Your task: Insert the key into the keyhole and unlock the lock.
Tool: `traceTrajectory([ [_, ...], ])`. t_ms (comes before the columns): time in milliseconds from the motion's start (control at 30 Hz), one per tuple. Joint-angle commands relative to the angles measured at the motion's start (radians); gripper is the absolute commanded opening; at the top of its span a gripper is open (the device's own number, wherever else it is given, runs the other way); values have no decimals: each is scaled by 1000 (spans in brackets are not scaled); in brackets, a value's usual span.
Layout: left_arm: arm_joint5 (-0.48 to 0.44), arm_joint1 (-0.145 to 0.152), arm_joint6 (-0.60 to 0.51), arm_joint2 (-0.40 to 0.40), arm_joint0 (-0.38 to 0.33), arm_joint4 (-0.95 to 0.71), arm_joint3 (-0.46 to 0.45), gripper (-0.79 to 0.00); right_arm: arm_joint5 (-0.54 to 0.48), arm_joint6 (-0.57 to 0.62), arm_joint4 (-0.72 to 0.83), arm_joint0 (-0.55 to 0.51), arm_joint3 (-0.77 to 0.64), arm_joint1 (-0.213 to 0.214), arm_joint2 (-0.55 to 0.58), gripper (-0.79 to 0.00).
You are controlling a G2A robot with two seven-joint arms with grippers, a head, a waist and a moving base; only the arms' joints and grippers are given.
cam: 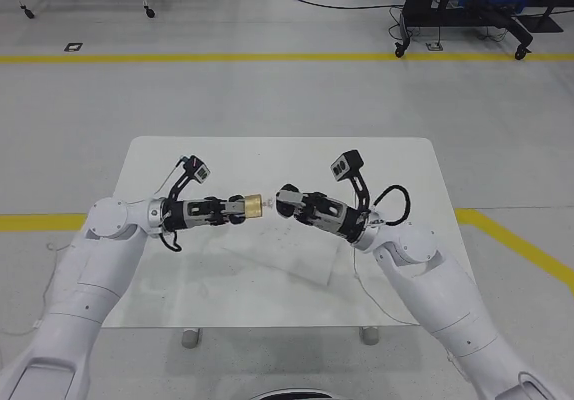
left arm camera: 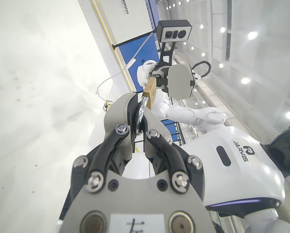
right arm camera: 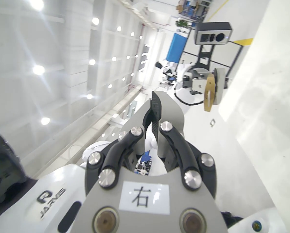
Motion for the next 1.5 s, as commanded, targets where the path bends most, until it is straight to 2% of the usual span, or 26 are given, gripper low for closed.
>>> traceTrajectory([
  [0,5,-2,-16,-1,3,-39,-1,-785,-24,24,27,22,38,-5,-10,-785],
  [167,23,-4,-58,-8,3,-107,3,-785,-33,53,38,64,94,-17,-48,-785],
  [433,20,-6,-82,-8,0,-121,7,-785,-10,58,25,110,139,-33,-97,-785],
  [633,9,-5,-72,-13,2,-112,-4,-785,-3,54,19,121,147,-40,-111,-785],
  [767,-17,-2,-45,-25,6,-83,-14,-785,-37,57,22,106,133,-36,-83,-785],
  [800,-24,-1,-39,-28,6,-76,-17,-785,-48,62,16,98,126,-33,-70,-720],
  [833,-25,0,-37,-32,7,-74,-18,-785,-57,70,8,90,118,-29,-56,-619],
  [867,-27,1,-36,-37,7,-77,-21,-785,-68,75,-6,83,111,-25,-39,-459],
  [933,-42,5,-21,-48,7,-57,-32,-785,-98,70,-62,67,98,-15,-1,-394],
  [967,-51,7,-11,-53,9,-40,-38,-785,-108,71,-83,57,86,-10,15,-265],
  [1000,-58,9,-5,-57,12,-29,-41,-785,-122,70,-111,47,72,-6,33,-52],
  [1033,-58,10,-4,-60,15,-30,-43,-785,-132,64,-146,36,58,0,51,0],
  [1100,-9,9,-34,-62,24,-103,-34,-785,-134,56,-166,27,48,3,62,0],
  [1400,-9,9,-34,-62,24,-103,-34,-785,-134,56,-166,27,48,3,62,0],
  [1467,-13,11,7,-61,34,-50,-59,-785,-126,54,-158,23,49,2,60,0],
])
